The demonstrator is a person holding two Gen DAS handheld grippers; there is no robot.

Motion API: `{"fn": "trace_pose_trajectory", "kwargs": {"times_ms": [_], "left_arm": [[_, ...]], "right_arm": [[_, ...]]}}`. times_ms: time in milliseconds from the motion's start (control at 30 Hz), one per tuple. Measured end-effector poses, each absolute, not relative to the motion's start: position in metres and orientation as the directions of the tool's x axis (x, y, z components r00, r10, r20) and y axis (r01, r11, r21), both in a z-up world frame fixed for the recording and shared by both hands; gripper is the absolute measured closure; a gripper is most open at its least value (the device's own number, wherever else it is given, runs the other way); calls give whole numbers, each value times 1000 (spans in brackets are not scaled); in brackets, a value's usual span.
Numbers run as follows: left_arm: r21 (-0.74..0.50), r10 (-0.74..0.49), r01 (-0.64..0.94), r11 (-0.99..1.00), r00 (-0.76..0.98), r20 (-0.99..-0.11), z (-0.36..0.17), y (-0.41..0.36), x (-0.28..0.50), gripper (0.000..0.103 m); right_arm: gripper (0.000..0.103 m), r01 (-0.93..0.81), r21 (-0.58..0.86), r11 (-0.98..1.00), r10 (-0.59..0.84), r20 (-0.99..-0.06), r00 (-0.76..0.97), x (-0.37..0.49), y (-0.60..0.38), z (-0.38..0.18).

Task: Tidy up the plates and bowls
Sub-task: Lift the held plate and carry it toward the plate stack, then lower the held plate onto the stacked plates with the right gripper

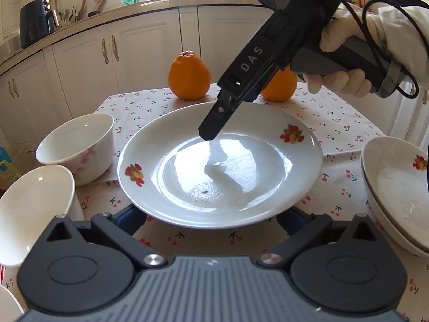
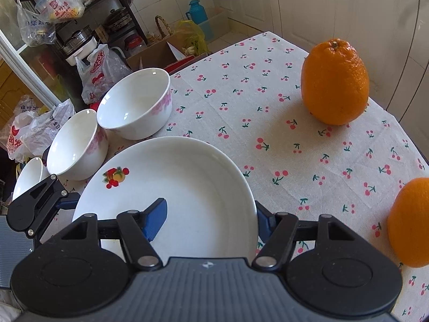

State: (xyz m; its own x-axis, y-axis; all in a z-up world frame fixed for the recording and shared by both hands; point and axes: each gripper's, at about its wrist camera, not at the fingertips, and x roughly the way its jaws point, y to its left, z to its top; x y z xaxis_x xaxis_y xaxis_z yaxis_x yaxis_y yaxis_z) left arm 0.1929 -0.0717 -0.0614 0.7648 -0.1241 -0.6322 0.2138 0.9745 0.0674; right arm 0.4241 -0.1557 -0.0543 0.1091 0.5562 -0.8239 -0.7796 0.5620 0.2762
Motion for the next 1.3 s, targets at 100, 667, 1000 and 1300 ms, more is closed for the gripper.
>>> {"fn": "trace_pose_trajectory", "kwargs": {"times_ms": [100,667,1000,1300], "left_arm": [[57,-144,231,971,761,-632,-60,-71,189,2],[62,-192,291,955,761,-619,-40,-84,166,2],[78,-233,349,934,761,-606,-29,-101,152,2],[85,-292,423,902,744,-601,-22,-120,140,2]], "right_arm": [[30,-774,287,565,565,-818,109,420,-161,-53],[30,-766,279,580,586,-796,154,394,-185,-33],[30,-746,259,614,584,-785,207,368,-212,-16],[30,-702,252,666,573,-775,266,340,-247,-8]]}}
